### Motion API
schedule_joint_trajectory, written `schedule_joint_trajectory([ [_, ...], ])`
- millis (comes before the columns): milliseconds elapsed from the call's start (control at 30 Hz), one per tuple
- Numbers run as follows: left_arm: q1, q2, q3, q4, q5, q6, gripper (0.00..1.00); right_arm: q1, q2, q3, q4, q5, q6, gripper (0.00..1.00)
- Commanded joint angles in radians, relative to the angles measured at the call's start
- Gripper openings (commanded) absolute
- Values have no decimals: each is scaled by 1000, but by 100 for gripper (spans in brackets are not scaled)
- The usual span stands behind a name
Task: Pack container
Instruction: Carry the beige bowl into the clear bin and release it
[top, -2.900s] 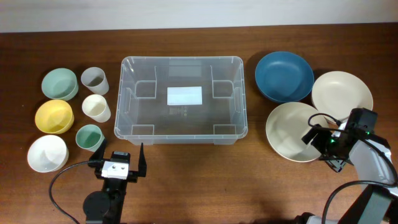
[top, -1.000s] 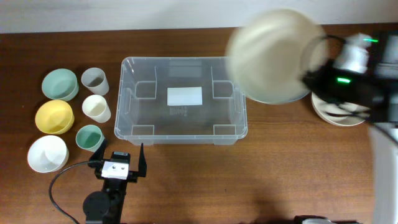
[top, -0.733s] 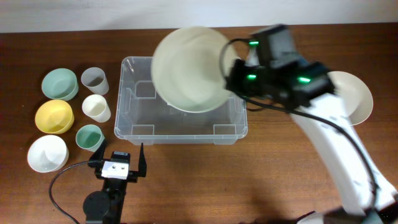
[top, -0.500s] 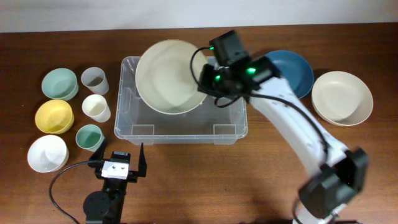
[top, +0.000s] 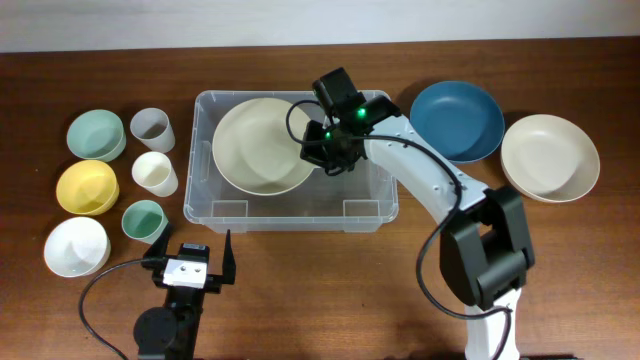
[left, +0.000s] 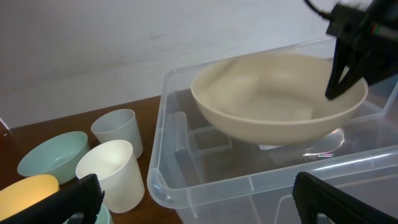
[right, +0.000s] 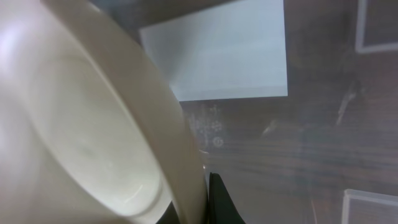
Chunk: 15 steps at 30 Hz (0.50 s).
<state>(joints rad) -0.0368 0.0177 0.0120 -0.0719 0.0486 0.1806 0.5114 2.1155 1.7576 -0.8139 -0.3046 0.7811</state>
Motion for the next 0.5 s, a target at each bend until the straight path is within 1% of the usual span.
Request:
schedule_joint_trajectory([
  [0,7,0,-3,-5,8,16,100,8,26,8,7,-32,22,4],
  [467,7,0,-3,-5,8,16,100,34,117,8,11,-25,22,4],
])
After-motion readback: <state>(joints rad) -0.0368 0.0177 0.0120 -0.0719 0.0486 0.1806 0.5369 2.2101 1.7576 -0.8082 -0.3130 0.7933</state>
